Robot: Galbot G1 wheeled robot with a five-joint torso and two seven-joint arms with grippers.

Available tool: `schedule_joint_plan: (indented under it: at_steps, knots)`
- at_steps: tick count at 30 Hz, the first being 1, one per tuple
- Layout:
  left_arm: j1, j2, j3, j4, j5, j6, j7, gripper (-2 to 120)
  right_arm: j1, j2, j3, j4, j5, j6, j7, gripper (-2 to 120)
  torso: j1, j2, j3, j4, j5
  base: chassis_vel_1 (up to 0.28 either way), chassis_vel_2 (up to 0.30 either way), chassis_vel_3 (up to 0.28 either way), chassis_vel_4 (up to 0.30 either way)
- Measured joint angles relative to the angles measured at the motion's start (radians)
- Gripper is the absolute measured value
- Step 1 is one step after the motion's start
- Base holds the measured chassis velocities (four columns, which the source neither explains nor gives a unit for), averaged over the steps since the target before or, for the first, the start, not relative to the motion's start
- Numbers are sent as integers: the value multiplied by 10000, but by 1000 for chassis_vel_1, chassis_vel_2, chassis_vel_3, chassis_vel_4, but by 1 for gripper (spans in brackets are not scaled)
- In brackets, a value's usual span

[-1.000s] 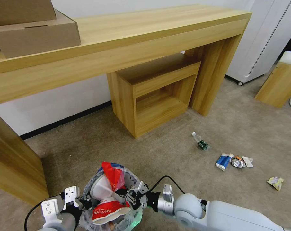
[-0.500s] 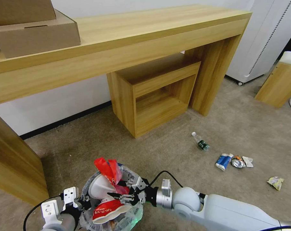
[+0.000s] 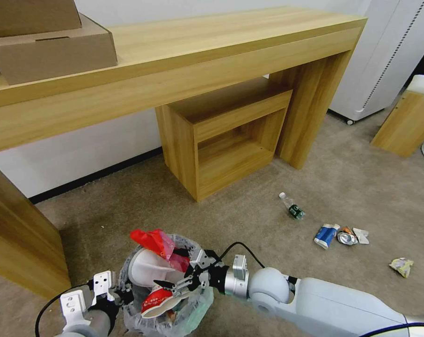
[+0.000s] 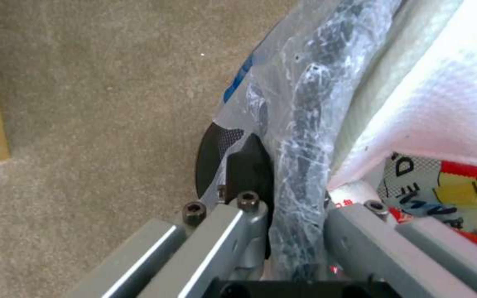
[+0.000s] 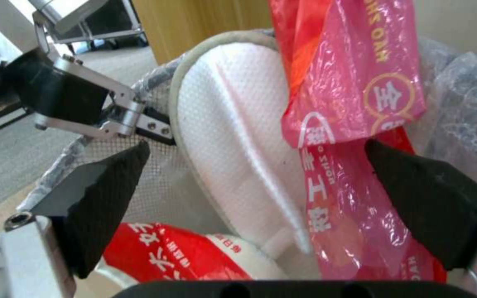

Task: Pick up the trash bin and place the garbage on the floor into it.

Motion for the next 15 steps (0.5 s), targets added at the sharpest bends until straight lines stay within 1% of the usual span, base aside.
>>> schedule_joint_plan:
  at_steps: [8,15]
  knots:
    - [-42,-46,9,-17,52,-16,19,0,320,59,-117,163,64,-35,532,100,0,0,0,0,0,0,0,0,0]
    - [-70,-18,-33,-35,-12,25,57,0,484,51,-175,238,127,-74,753,100,0,0,0,0,0,0,0,0,0]
